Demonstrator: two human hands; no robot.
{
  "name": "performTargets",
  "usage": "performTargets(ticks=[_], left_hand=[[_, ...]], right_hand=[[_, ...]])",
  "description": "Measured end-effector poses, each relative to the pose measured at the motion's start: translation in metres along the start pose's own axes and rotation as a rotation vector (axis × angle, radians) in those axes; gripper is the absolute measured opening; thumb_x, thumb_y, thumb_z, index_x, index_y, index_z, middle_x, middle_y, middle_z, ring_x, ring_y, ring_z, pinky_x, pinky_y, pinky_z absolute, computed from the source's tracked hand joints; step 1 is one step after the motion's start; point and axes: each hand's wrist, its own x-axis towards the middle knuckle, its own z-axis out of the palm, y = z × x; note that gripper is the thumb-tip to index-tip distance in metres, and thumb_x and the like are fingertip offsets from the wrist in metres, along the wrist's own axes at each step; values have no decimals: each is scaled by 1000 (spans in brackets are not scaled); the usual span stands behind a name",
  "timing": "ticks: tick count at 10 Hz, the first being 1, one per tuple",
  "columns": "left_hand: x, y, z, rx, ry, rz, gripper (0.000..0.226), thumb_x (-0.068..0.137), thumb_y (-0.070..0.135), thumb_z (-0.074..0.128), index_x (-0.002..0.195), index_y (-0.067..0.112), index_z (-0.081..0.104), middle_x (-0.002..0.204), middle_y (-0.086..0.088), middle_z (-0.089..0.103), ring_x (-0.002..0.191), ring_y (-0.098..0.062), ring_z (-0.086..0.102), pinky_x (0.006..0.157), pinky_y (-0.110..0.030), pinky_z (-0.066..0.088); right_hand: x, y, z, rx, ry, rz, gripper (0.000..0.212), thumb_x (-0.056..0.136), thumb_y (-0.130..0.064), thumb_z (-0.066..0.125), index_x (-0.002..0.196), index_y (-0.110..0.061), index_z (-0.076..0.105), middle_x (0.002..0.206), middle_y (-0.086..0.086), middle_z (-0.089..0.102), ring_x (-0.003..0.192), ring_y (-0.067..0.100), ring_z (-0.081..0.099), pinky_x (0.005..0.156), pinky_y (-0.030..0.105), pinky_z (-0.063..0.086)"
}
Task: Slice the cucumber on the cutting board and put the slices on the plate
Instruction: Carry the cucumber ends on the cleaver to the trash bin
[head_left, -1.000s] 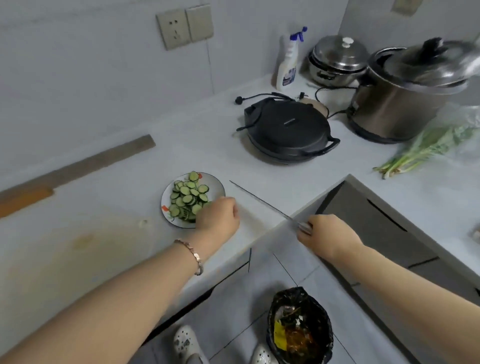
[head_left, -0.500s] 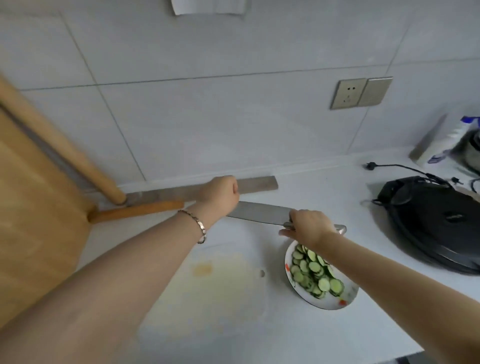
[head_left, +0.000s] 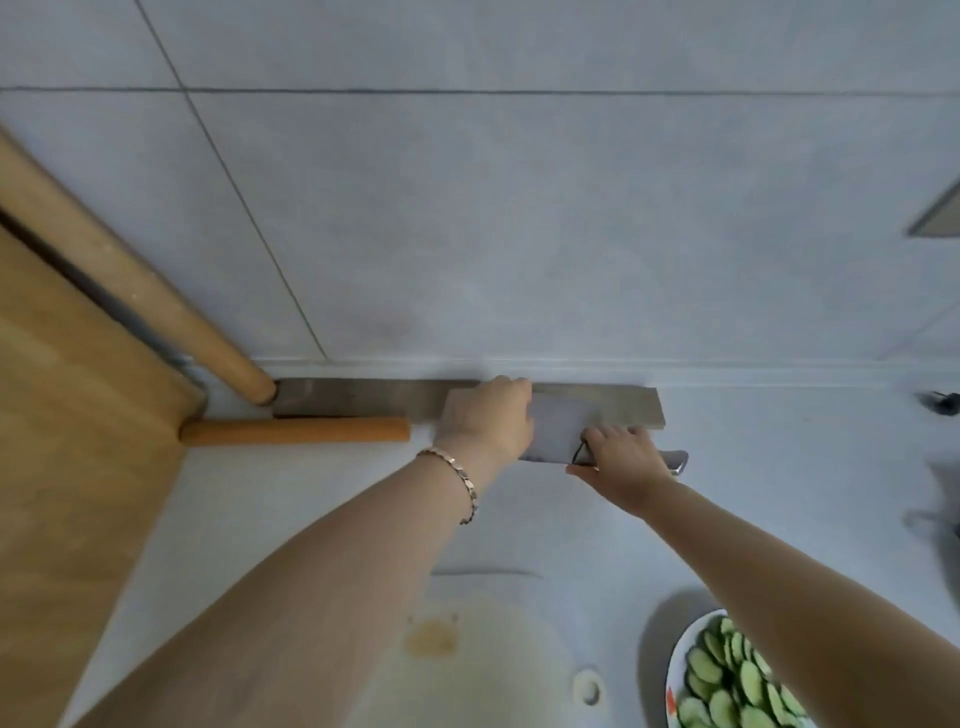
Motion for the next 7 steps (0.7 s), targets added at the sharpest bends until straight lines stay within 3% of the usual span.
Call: performTargets(ticks=[2, 5, 7], left_hand=[[27, 2, 23, -3, -61, -11, 24, 88, 10, 46, 110, 10, 54, 120, -12, 55, 108, -34, 54, 89, -43, 47], [35, 10, 49, -22, -104, -21, 17, 86, 10, 48, 102, 12, 56, 110, -8, 58, 97, -29, 56, 76, -36, 45], [18, 12, 42, 1, -86, -31, 19, 87, 9, 44, 103, 12, 55, 111, -10, 56, 97, -31, 55, 76, -37, 46]], right_hand=[[30, 8, 32, 58, -36, 63, 45, 92, -48, 47, 123, -15, 51, 130, 2, 51, 124, 24, 40, 94, 38, 31], [32, 8, 50, 167, 5, 103, 45, 93, -42, 48, 130, -16, 50, 132, 6, 48, 127, 26, 39, 105, 35, 23], [23, 2, 30, 153, -33, 141, 39, 94, -23, 45, 132, -15, 48, 135, 7, 43, 128, 27, 37, 108, 35, 24]])
